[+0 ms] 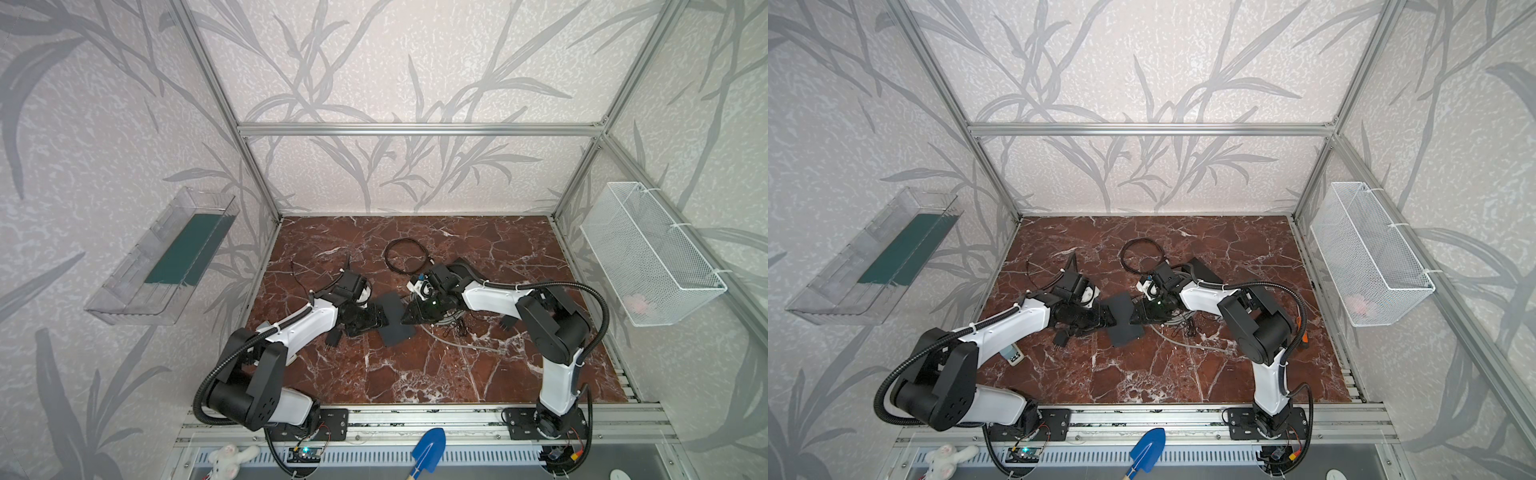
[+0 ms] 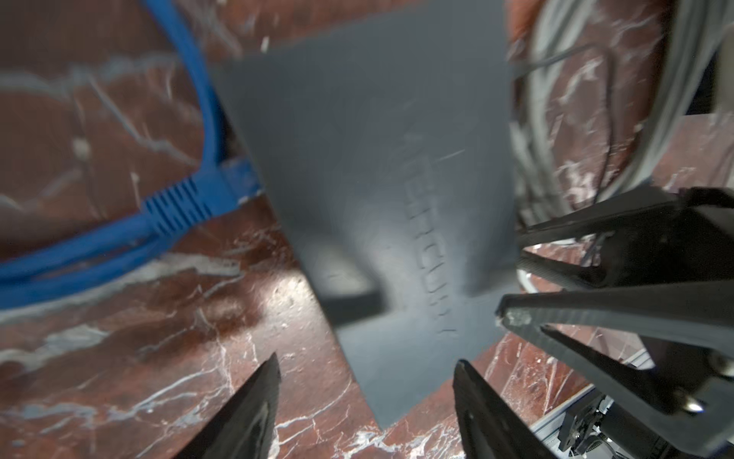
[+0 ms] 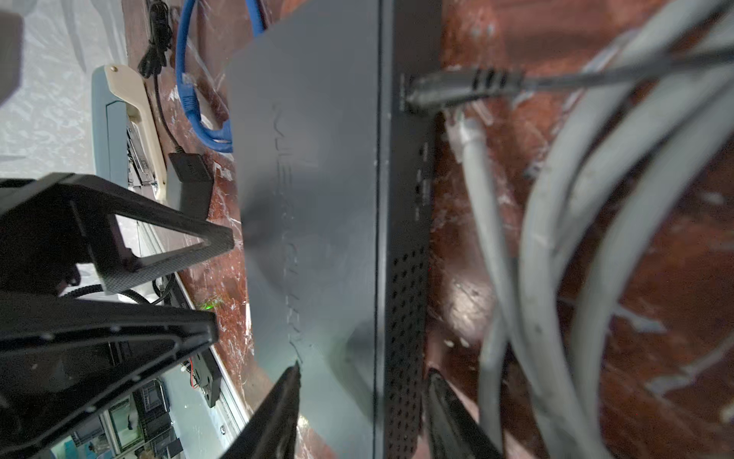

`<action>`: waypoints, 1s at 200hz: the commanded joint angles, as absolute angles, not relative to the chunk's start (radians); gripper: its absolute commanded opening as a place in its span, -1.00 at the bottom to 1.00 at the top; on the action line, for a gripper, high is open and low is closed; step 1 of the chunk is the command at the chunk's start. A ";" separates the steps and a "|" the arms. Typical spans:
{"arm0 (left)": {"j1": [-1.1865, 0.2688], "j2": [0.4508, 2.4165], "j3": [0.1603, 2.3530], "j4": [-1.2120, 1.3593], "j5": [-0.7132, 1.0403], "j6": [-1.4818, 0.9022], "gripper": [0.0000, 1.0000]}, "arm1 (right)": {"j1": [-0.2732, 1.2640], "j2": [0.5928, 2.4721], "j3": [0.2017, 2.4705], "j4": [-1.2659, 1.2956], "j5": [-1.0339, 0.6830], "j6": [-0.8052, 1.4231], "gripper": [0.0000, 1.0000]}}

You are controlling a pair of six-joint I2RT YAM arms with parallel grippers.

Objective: Insert the plug into the switch port

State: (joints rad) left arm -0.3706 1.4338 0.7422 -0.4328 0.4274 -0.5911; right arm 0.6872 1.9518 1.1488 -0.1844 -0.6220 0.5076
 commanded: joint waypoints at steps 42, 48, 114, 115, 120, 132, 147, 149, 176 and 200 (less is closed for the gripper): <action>-0.372 1.556 0.745 -0.191 0.442 -0.681 0.31 | 0.693 2.036 1.207 -0.137 -0.710 0.535 -0.10; -0.371 1.571 0.751 -0.175 0.443 -0.684 0.30 | 0.693 2.048 1.220 -0.137 -0.717 0.541 -0.10; -0.319 1.668 0.935 -0.246 0.431 -0.610 0.26 | 0.698 2.134 1.370 -0.052 -0.740 0.622 -0.19; -0.318 1.669 0.939 -0.249 0.430 -0.608 0.26 | 0.698 2.136 1.372 -0.052 -0.739 0.623 -0.19; -0.315 1.678 0.955 -0.264 0.428 -0.595 0.26 | 0.698 2.147 1.388 -0.048 -0.733 0.628 -0.19; -0.304 1.695 0.976 -0.290 0.421 -0.568 0.26 | 0.698 2.175 1.429 -0.033 -0.726 0.630 -0.19; -0.278 1.704 0.983 -0.300 0.403 -0.552 0.26 | 0.702 2.218 1.491 -0.022 -0.719 0.664 -0.19; -0.275 1.706 0.985 -0.302 0.401 -0.550 0.26 | 0.703 2.224 1.500 -0.023 -0.718 0.665 -0.19; -0.209 1.731 1.010 -0.325 0.374 -0.522 0.26 | 0.722 2.303 1.630 -0.056 -0.701 0.652 -0.18; -0.166 1.754 1.040 -0.349 0.330 -0.485 0.26 | 0.726 2.355 1.693 -0.063 -0.713 0.644 -0.15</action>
